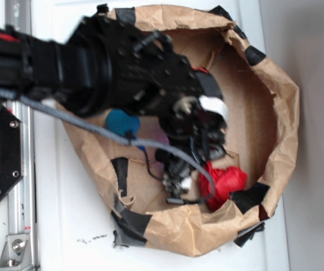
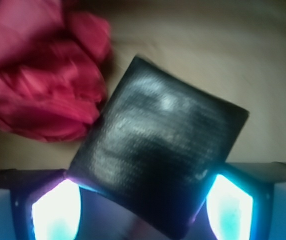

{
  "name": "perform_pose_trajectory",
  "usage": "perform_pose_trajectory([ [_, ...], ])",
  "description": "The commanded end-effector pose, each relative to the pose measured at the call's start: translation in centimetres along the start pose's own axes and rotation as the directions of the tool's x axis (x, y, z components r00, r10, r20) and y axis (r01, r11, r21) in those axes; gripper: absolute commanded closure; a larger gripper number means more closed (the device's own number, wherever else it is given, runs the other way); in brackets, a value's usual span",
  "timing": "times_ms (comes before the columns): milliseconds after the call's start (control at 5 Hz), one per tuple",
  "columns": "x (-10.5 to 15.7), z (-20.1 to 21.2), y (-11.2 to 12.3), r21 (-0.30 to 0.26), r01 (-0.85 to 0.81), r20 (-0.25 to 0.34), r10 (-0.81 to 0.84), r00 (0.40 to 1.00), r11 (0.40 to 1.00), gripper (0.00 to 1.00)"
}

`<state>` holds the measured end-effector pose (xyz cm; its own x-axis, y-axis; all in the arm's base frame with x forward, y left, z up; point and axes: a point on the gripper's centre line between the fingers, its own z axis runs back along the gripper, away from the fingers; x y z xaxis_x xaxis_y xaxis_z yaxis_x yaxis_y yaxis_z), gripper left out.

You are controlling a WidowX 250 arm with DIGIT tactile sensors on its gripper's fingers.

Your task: Grab the black box.

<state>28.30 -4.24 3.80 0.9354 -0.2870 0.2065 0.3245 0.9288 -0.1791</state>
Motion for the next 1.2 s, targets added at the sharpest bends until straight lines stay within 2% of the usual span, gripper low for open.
perform_pose_trajectory([
  [0,2.0,2.2,-1.0,0.057,-0.098,0.058,0.095,0.994,0.994,0.0],
  [200,1.7,4.7,0.6,0.075,-0.258,0.062,0.254,0.965,0.963,0.0],
  [400,1.9,5.8,0.8,0.114,-0.289,0.081,0.281,0.956,0.95,0.0],
  [600,3.0,5.3,0.3,0.08,-0.275,0.082,0.268,0.96,0.958,0.0],
  [800,4.4,2.3,-1.3,0.068,-0.226,0.021,0.225,0.974,0.972,0.0],
  [1000,4.6,-1.9,-3.2,0.08,-0.168,-0.07,0.174,0.982,0.983,0.0],
])
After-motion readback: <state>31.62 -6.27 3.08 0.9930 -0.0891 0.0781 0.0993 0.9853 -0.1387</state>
